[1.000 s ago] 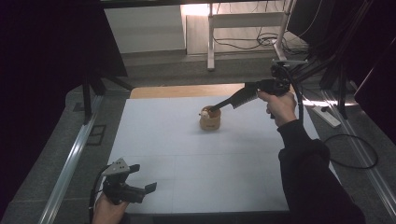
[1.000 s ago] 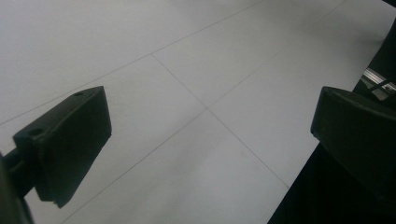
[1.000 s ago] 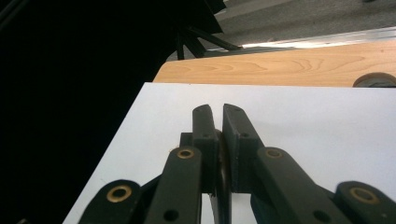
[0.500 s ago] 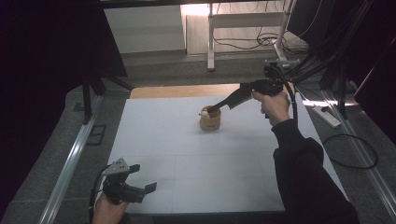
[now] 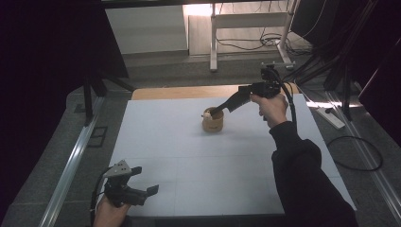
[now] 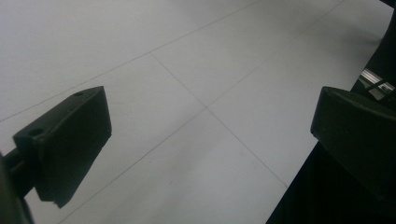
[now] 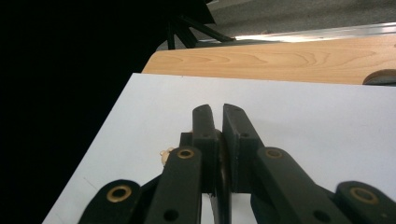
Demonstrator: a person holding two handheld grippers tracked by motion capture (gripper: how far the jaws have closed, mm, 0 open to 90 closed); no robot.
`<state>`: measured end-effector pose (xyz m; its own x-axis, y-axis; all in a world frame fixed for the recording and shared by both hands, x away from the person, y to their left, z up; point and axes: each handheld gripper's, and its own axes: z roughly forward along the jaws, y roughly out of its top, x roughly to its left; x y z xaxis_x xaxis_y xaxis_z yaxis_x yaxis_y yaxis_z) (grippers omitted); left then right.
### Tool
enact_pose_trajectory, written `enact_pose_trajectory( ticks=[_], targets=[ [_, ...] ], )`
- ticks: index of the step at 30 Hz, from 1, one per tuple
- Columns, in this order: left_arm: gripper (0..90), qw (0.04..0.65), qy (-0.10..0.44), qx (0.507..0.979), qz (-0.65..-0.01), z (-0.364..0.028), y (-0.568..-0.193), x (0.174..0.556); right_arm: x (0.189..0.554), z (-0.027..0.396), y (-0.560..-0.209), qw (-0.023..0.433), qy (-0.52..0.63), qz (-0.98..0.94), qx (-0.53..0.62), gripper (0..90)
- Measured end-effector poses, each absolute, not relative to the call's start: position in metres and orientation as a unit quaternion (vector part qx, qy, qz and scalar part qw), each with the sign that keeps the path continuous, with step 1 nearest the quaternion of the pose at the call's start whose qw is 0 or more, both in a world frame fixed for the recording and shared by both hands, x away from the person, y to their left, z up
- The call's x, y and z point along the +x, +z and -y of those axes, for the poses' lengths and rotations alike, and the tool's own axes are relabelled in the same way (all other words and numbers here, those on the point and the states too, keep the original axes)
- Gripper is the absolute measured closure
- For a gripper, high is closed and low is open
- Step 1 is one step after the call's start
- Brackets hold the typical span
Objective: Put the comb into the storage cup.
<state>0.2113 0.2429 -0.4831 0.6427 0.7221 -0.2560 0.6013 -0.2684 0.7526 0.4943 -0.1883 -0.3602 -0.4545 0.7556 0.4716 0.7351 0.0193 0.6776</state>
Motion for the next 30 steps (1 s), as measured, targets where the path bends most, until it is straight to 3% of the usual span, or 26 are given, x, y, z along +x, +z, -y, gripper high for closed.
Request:
enact_pose_trajectory(
  ticks=[30],
  targets=[
    [0.0,0.441,0.063,0.793,-0.416,-0.244,-0.484,0.212,0.500,0.166,-0.383,0.013,0.445,-0.726,0.524,84.6]
  ],
)
